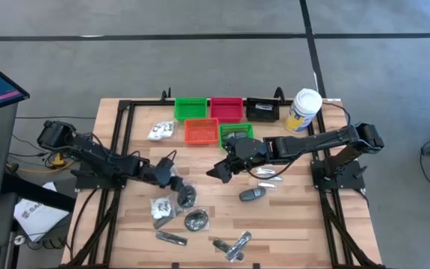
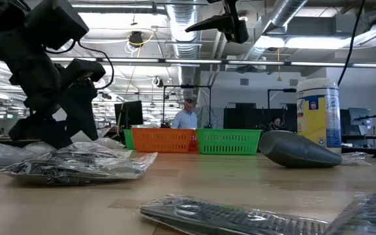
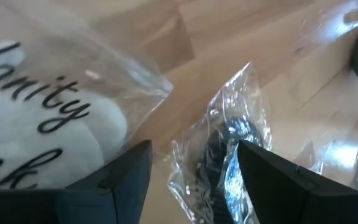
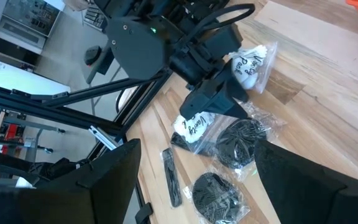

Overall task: Pick & Place Travel size toiletries
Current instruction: Put the black hair brush into the orange bin

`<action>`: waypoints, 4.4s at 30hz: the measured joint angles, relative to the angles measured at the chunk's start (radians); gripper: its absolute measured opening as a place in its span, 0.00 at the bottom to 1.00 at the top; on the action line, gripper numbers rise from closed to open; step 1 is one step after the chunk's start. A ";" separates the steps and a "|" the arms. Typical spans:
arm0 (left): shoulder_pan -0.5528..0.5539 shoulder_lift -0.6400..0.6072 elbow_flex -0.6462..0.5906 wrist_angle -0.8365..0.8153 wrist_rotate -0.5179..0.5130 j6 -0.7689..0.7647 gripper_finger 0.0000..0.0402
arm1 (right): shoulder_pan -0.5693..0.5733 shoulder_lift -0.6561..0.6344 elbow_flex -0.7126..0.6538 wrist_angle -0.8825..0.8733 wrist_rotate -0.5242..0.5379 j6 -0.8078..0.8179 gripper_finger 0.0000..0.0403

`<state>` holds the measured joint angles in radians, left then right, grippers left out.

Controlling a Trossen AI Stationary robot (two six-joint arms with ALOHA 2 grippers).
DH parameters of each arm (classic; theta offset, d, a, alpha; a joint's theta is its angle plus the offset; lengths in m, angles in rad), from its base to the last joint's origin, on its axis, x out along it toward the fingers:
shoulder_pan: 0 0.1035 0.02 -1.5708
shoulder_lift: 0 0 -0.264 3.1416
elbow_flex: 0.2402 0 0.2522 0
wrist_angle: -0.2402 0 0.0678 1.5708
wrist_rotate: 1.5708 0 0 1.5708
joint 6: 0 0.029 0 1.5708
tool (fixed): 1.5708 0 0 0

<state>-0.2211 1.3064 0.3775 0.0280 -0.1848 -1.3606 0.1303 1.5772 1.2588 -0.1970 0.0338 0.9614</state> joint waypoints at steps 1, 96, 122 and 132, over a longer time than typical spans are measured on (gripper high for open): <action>0.000 0.000 0.000 0.011 0.000 0.008 0.58 | 0.000 0.000 0.000 0.000 0.000 0.000 0.76; 0.034 -0.445 0.001 0.286 -0.035 0.310 0.00 | -0.002 0.000 0.000 0.021 0.000 -0.001 0.76; 0.123 -0.521 0.002 0.560 0.107 0.378 0.00 | -0.047 0.000 0.000 0.194 0.000 -0.082 0.76; 0.123 -0.521 0.002 0.628 0.140 0.385 0.00 | -0.060 0.000 0.000 0.227 0.000 -0.091 0.76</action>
<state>-0.0982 0.7853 0.3790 0.6556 -0.0452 -0.9753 0.0705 1.5768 1.2591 0.0298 0.0334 0.8701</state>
